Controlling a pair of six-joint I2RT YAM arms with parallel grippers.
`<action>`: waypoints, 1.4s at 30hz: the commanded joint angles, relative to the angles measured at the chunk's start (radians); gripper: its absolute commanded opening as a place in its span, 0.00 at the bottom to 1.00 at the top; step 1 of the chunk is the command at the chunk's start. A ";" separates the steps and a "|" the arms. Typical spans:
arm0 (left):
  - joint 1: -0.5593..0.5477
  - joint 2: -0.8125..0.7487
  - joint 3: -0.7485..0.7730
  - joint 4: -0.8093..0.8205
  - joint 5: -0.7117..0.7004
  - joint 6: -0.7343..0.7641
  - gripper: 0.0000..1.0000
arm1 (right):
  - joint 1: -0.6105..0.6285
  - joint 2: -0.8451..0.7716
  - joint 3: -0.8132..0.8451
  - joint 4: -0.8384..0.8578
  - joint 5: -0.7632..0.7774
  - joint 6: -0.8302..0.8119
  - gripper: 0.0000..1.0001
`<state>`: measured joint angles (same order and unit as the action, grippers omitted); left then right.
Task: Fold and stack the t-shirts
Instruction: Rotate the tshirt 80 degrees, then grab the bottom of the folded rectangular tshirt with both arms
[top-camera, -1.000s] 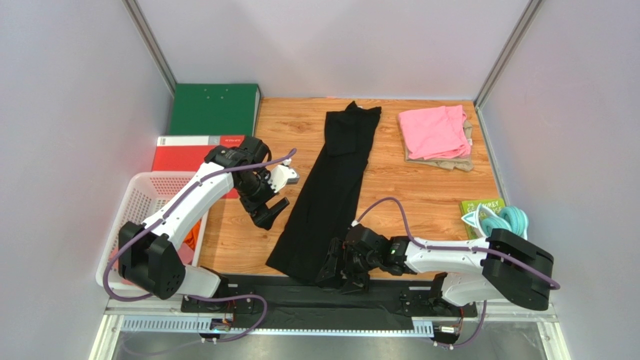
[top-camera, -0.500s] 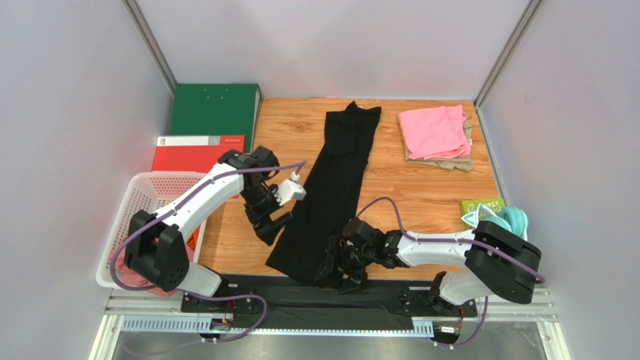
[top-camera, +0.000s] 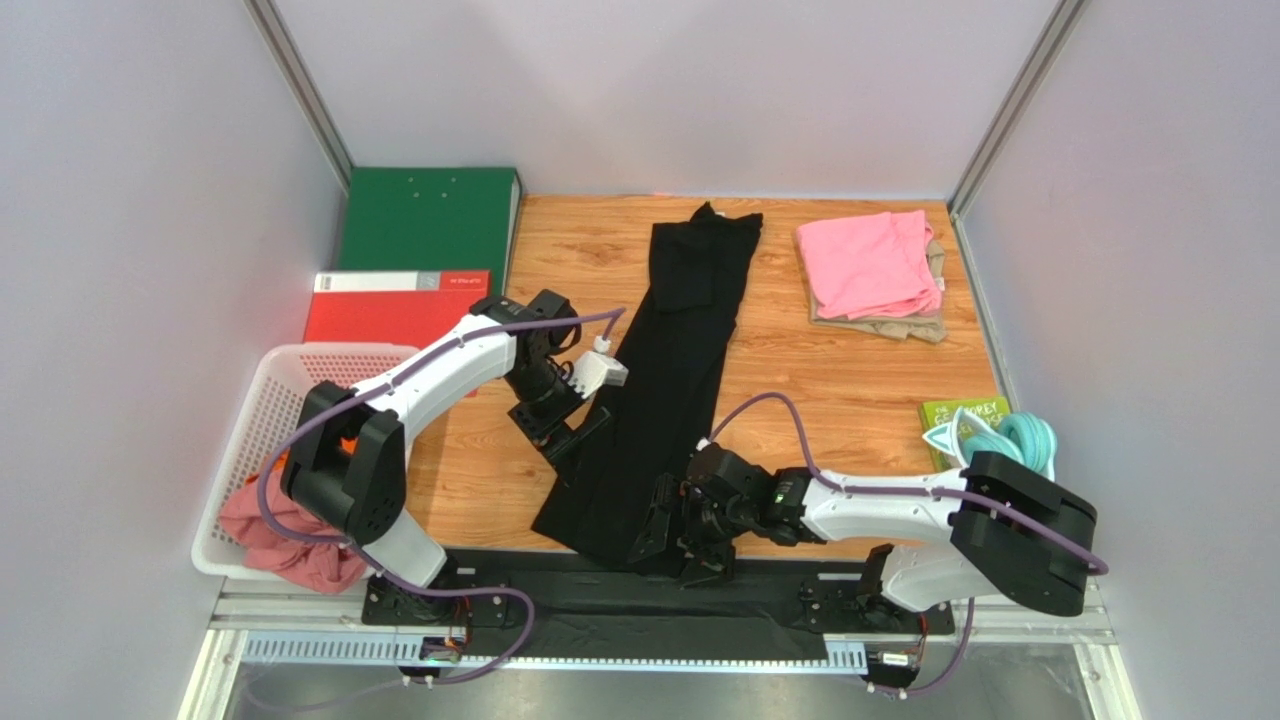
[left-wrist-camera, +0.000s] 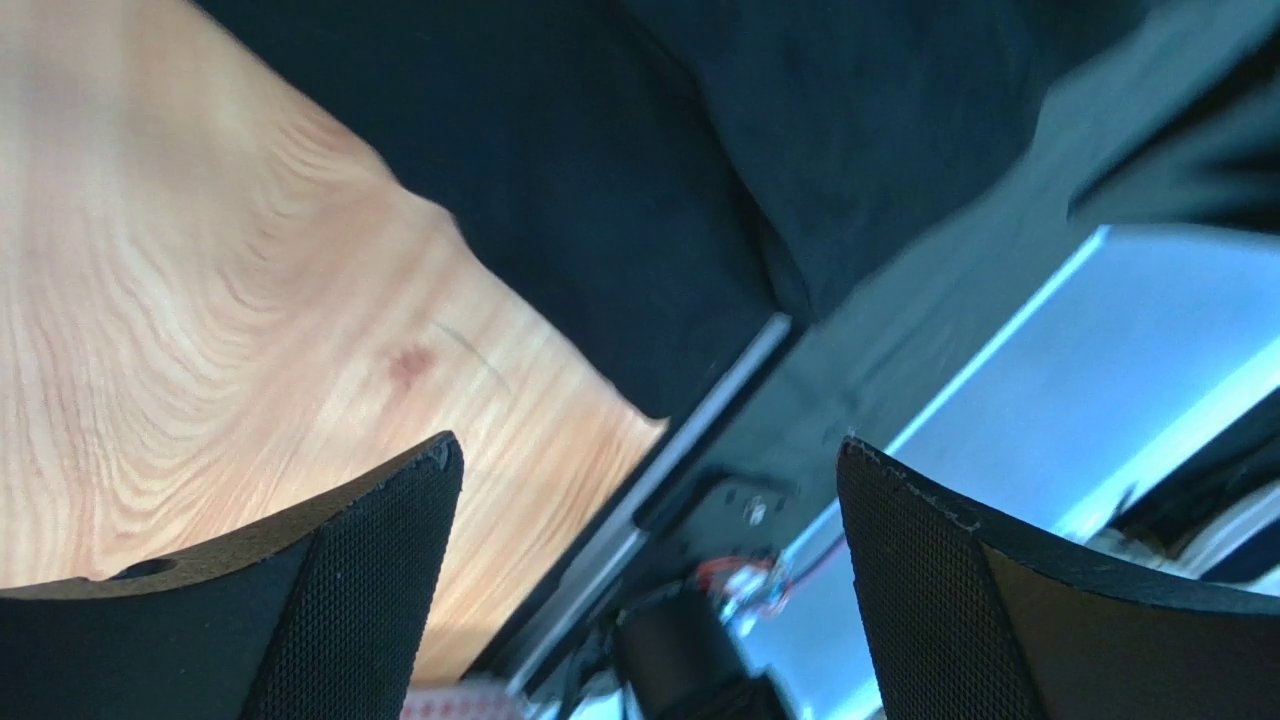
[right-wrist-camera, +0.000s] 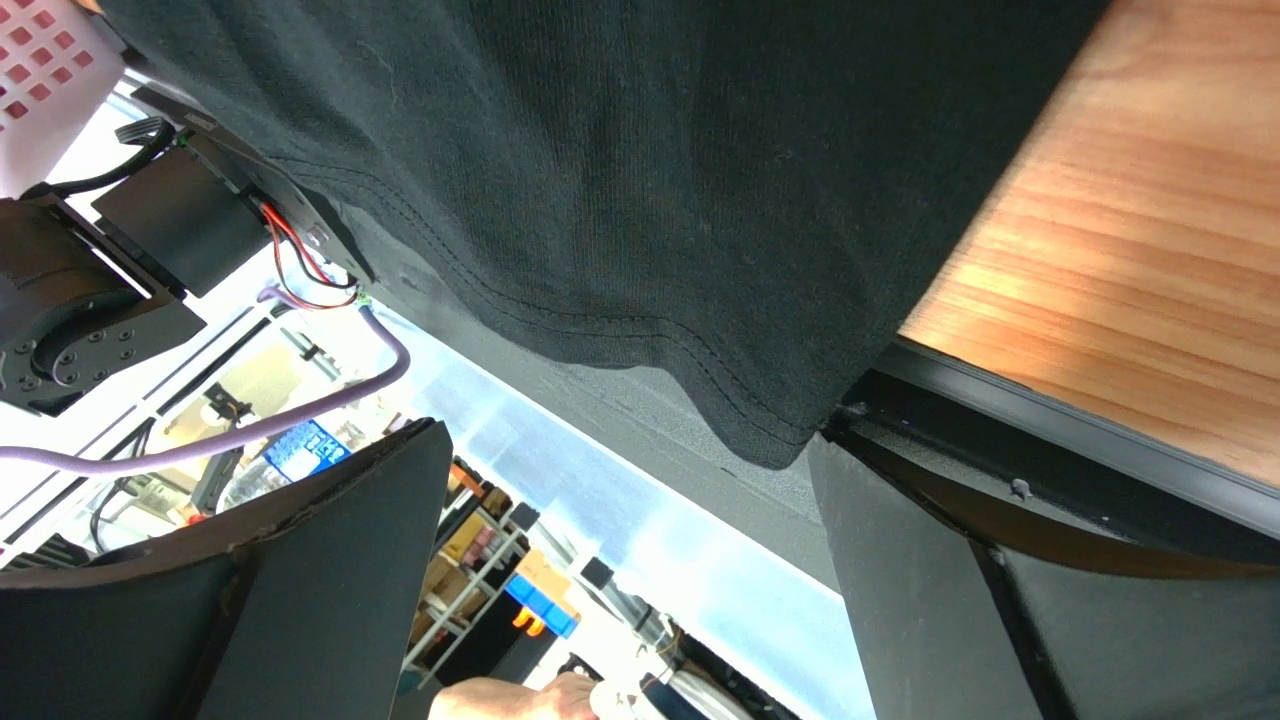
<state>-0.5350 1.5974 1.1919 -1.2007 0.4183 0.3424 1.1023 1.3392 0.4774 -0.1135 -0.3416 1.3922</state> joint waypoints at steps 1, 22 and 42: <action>0.046 -0.045 -0.072 0.186 0.051 -0.125 0.99 | -0.013 -0.014 -0.040 -0.025 0.231 -0.065 1.00; -0.074 -0.088 -0.189 0.239 -0.134 -0.011 0.91 | -0.052 -0.123 -0.091 -0.084 0.250 -0.070 0.80; -0.191 0.021 -0.284 0.308 -0.180 0.081 0.84 | -0.002 -0.002 -0.077 0.067 0.205 -0.012 0.59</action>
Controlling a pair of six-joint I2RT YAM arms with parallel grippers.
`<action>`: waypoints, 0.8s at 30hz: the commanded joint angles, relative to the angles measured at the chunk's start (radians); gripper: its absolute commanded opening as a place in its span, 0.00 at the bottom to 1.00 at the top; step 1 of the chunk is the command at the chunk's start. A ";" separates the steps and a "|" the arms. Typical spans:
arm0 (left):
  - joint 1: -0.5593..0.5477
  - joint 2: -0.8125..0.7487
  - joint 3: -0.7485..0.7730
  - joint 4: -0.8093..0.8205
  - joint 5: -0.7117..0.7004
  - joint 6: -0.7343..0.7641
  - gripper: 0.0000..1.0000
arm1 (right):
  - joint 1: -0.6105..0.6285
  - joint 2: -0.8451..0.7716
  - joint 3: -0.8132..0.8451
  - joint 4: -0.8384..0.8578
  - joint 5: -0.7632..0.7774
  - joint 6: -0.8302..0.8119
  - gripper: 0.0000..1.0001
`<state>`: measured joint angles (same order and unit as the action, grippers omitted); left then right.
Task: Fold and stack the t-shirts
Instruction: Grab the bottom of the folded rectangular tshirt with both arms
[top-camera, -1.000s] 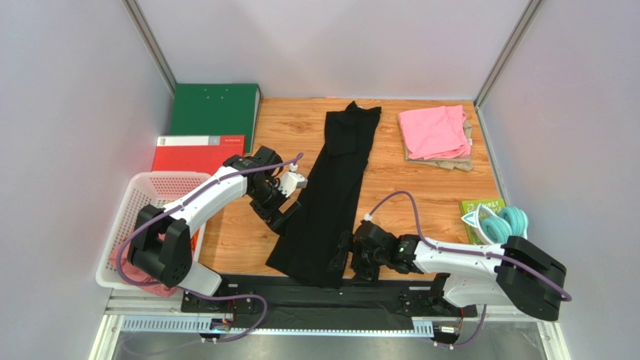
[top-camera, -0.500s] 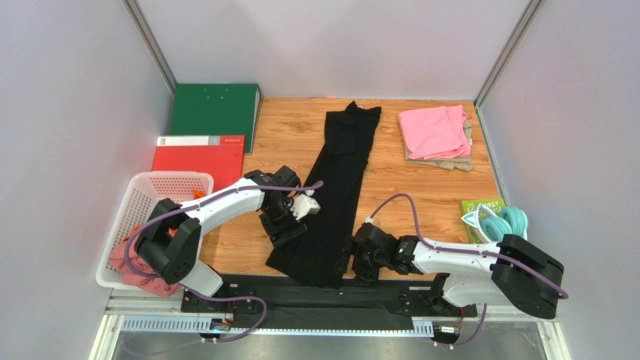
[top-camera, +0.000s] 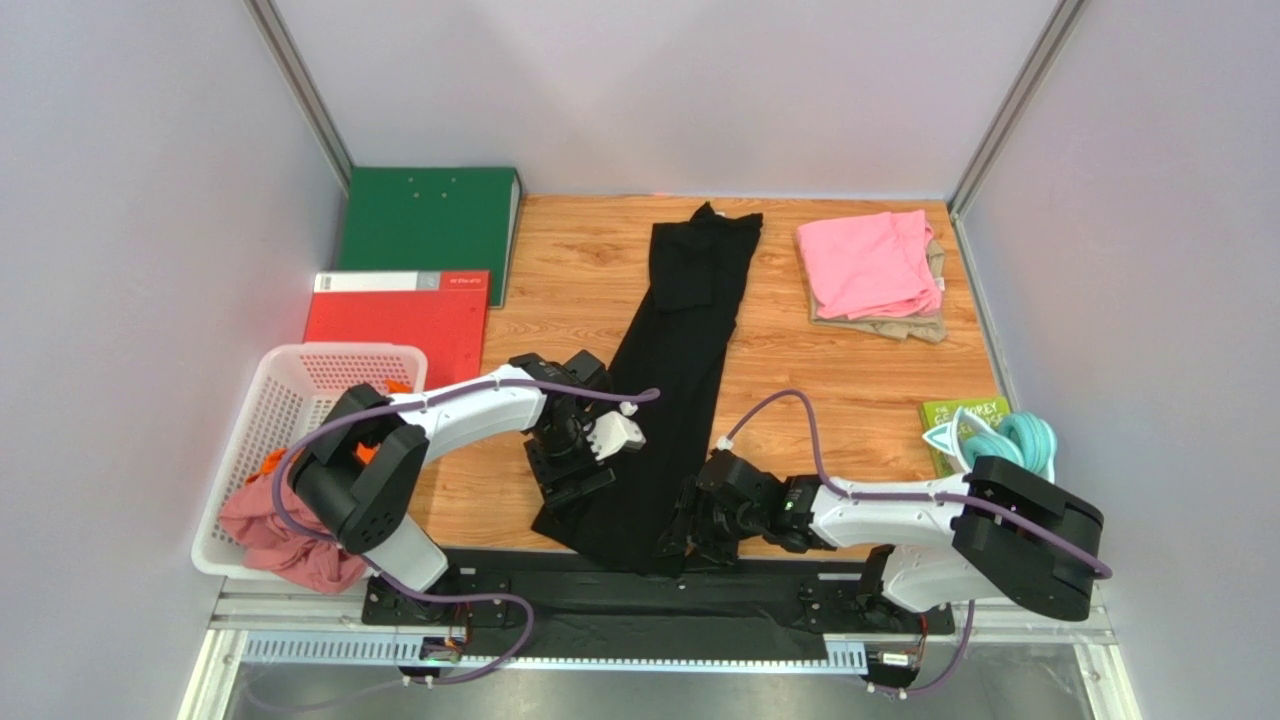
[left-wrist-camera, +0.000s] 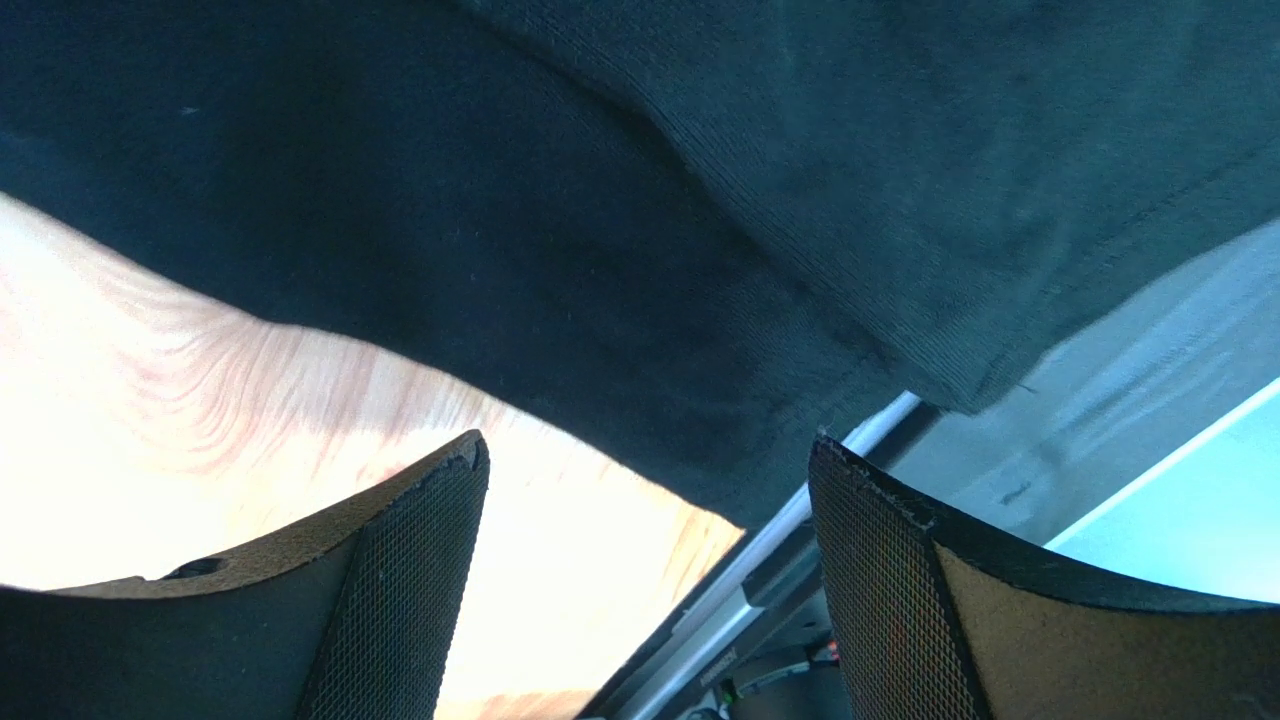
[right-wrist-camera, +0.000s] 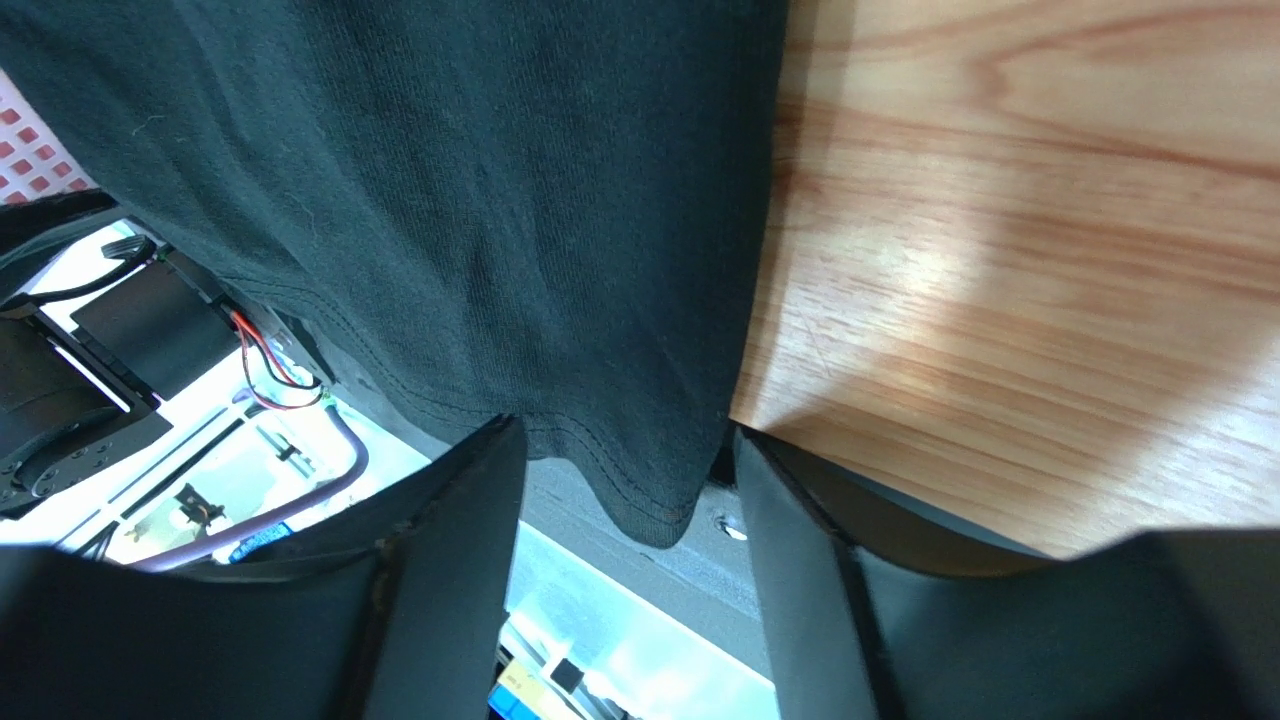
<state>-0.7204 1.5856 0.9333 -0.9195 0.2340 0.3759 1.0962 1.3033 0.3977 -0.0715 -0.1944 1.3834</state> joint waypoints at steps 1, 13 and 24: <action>-0.007 0.040 -0.025 0.025 -0.004 0.050 0.84 | 0.001 0.036 0.006 0.024 0.058 -0.004 0.58; -0.004 0.093 -0.044 0.001 0.042 0.104 0.43 | 0.002 0.048 0.041 0.002 0.052 -0.021 0.53; -0.005 0.111 -0.019 -0.113 0.152 0.155 0.48 | -0.001 0.036 0.052 -0.030 0.056 -0.027 0.49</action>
<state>-0.7197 1.6810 0.9192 -1.0191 0.3111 0.4751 1.0985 1.3396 0.4187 -0.0780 -0.2031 1.3823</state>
